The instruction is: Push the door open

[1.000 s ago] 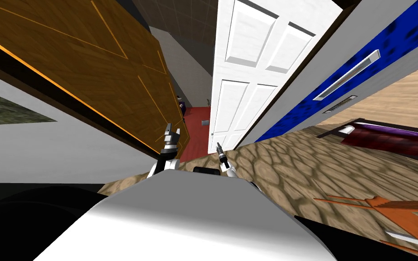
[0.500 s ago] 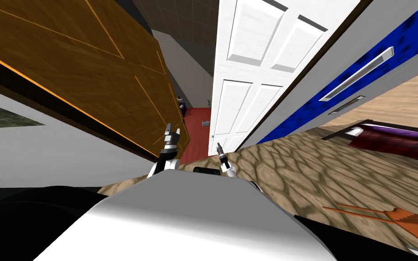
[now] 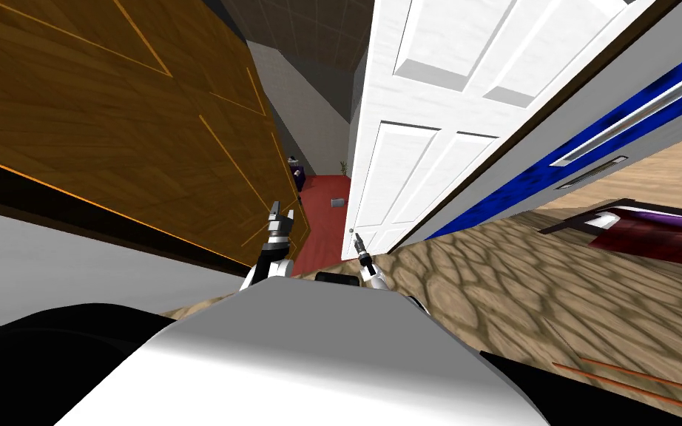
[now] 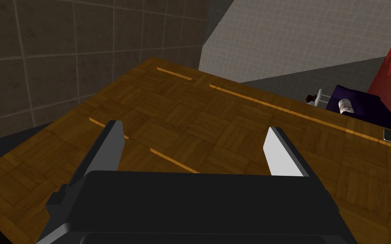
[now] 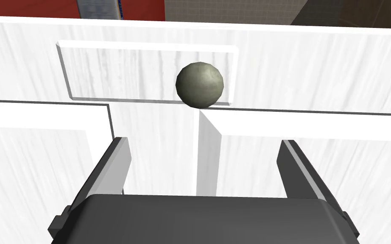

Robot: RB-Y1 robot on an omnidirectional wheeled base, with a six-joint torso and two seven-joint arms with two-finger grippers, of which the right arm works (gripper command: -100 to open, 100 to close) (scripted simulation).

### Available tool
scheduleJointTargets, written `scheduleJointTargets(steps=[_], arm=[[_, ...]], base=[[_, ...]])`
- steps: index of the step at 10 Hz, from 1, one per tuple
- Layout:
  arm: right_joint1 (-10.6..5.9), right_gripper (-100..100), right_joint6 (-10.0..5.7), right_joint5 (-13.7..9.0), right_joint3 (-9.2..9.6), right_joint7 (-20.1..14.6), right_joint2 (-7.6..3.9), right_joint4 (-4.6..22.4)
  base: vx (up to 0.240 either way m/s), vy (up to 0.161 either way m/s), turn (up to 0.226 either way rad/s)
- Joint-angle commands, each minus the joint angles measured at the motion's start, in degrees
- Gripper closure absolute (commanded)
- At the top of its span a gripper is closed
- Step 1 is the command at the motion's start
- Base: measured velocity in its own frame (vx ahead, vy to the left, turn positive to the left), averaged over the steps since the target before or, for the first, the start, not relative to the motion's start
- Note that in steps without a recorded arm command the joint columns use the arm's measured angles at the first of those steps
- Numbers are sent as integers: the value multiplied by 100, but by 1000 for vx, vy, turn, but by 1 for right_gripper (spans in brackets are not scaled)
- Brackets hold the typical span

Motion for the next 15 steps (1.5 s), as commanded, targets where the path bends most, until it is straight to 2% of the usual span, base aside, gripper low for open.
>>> scheduleJointTargets(steps=[1, 4, 5, 6, 11, 15], arm=[[-1, -100, -3, -16, -20, 27, 30, 13], [-2, -100, -8, -43, -52, 67, 136, 34], [-21, -100, -23, -42, -52, 65, 117, 67], [-21, 100, -23, -42, -52, 65, 117, 67], [-21, 100, -23, -42, -52, 65, 117, 67], [-18, 100, 4, -129, -180, 157, 33, 73]], base=[[191, 77, 28], [196, 49, 30], [66, 13, -7], [-14, 0, 5], [-11, -3, 1], [122, 44, -28]])
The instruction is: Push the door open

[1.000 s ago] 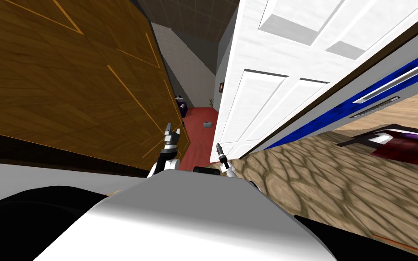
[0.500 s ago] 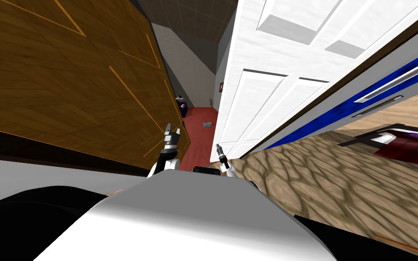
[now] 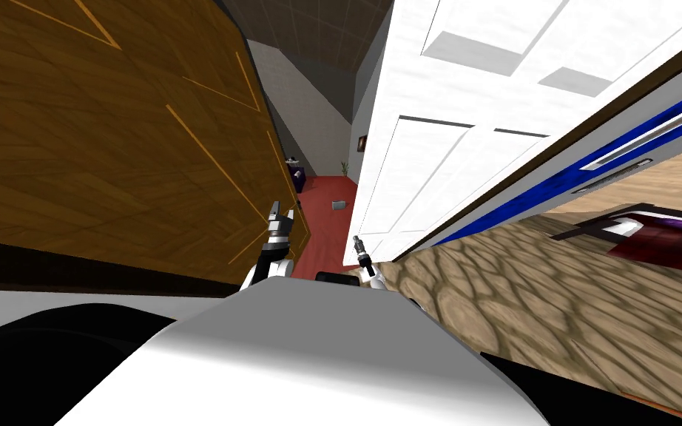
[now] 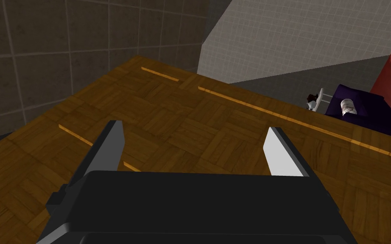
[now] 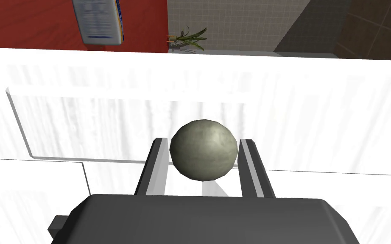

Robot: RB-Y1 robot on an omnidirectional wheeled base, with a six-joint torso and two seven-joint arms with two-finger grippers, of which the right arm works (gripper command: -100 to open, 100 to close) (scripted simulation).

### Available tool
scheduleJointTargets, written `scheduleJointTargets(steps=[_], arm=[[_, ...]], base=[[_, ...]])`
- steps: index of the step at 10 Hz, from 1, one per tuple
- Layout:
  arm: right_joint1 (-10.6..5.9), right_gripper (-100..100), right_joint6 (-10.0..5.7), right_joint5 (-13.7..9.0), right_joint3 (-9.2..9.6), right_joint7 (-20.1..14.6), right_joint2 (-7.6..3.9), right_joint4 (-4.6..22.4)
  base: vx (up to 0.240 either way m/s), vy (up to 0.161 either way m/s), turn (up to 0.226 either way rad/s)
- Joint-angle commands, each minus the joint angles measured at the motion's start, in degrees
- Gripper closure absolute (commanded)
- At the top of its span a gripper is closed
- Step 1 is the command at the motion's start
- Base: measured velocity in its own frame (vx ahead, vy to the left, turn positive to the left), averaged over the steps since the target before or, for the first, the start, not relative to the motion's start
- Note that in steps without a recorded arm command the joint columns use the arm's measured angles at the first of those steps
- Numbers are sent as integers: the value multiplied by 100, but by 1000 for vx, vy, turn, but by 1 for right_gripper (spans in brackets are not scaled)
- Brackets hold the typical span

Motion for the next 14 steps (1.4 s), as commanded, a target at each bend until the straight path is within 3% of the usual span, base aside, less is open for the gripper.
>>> scheduleJointTargets(steps=[1, 8, 9, 14], arm=[[-135, 100, -103, -87, -139, 61, -96, 151], [-138, 100, -75, -259, -390, 233, -183, 146], [-175, -100, -48, -286, -403, 223, -172, 175], [-145, -100, -7, -386, -509, 248, -65, 131]], base=[[157, 94, -39], [131, 55, -48], [-107, 63, -115], [-230, 87, -80]])
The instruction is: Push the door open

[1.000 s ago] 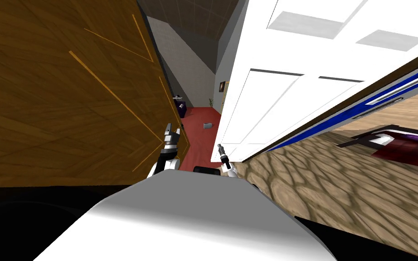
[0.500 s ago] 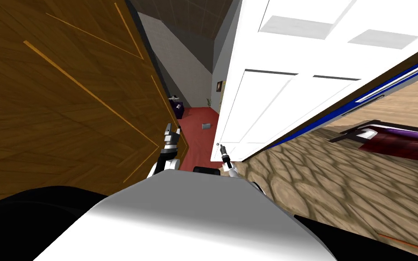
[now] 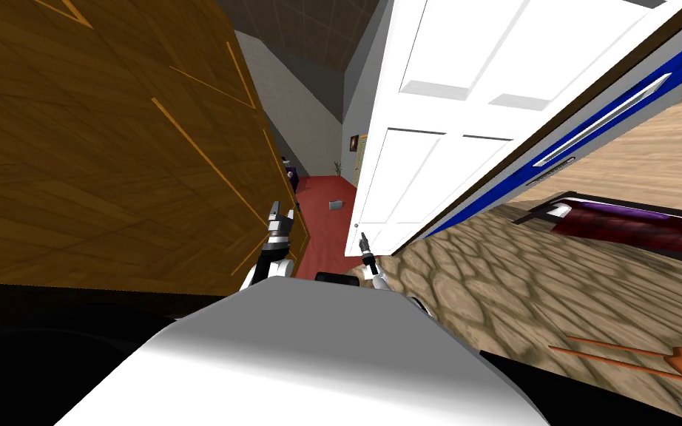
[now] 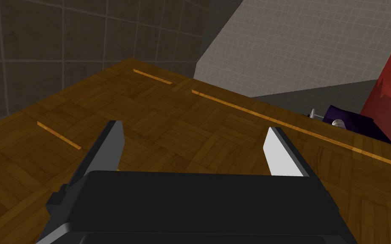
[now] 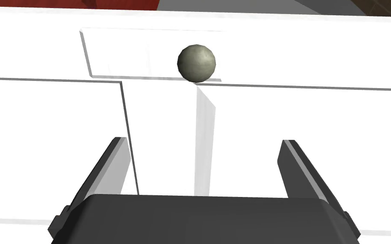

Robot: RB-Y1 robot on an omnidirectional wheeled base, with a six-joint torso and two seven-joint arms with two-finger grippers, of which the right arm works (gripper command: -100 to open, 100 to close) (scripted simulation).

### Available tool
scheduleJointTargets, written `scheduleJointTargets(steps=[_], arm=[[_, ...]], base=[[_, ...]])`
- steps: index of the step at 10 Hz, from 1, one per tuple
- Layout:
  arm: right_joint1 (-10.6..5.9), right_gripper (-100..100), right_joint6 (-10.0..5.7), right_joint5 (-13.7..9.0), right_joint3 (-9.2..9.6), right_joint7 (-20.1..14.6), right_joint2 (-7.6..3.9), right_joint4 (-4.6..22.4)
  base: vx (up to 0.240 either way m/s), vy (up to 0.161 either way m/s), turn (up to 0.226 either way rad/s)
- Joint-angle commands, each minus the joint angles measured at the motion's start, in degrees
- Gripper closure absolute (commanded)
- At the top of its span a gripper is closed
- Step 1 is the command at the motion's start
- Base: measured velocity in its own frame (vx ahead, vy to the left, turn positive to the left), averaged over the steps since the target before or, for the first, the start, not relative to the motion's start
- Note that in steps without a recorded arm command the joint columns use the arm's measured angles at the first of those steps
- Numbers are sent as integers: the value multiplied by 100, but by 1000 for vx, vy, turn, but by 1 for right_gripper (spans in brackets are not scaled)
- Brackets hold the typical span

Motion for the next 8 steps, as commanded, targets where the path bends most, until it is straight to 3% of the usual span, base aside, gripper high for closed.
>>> scheduleJointTargets(steps=[1, 4, 8], arm=[[0, -100, 0, 0, 0, 0, 0, 0], [20, -100, -49, -17, -33, 39, -62, 15], [44, -100, -116, -37, -75, 90, -47, 30]], base=[[-111, 34, -16], [144, 33, 20], [193, 27, 26]])
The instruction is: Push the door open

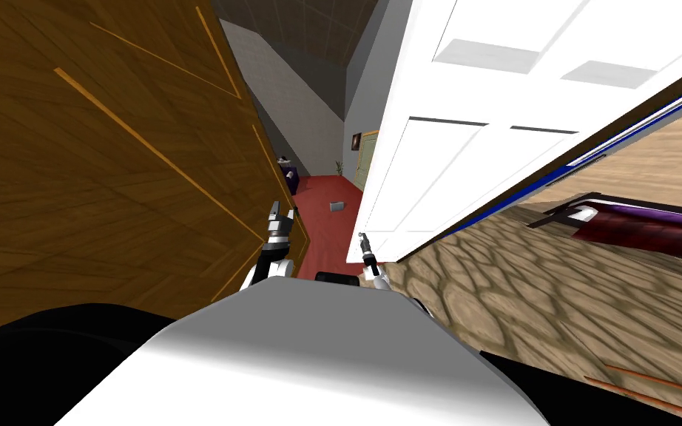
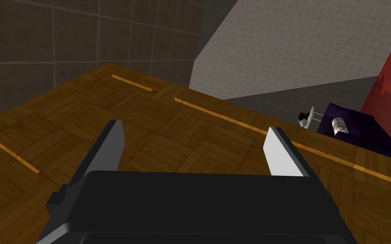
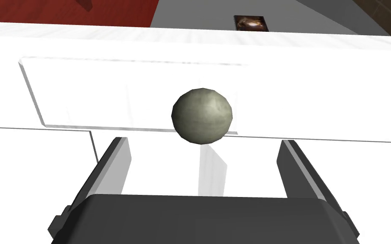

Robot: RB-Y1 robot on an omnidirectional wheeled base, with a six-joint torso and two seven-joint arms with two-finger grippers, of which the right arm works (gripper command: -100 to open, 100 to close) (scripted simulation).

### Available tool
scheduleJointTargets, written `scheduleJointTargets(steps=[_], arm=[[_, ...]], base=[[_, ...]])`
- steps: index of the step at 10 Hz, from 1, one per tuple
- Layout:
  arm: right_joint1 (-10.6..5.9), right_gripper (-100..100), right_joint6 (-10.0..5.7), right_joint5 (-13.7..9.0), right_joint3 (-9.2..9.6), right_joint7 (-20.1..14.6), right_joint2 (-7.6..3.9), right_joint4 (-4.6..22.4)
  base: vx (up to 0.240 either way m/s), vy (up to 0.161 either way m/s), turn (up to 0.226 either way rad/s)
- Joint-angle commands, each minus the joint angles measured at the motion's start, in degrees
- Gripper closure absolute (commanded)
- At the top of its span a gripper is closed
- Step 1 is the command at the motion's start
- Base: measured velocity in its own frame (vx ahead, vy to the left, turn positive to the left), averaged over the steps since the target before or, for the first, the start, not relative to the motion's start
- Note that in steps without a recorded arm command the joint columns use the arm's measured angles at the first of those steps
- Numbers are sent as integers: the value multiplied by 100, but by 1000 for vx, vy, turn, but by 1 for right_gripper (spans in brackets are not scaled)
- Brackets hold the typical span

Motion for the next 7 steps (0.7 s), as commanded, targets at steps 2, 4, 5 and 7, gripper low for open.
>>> scheduleJointTargets(steps=[2, 4, 5, 7], arm=[[15, -100, -14, -4, -9, 11, 18, -8], [15, 100, -14, -4, -9, 11, 18, -8], [15, 100, -14, -4, -9, 11, 18, -8], [15, 100, -14, -4, -9, 11, 18, -8]], base=[[161, 52, 10], [-31, -8, 4], [-25, -11, 10], [-10, -3, -2]])
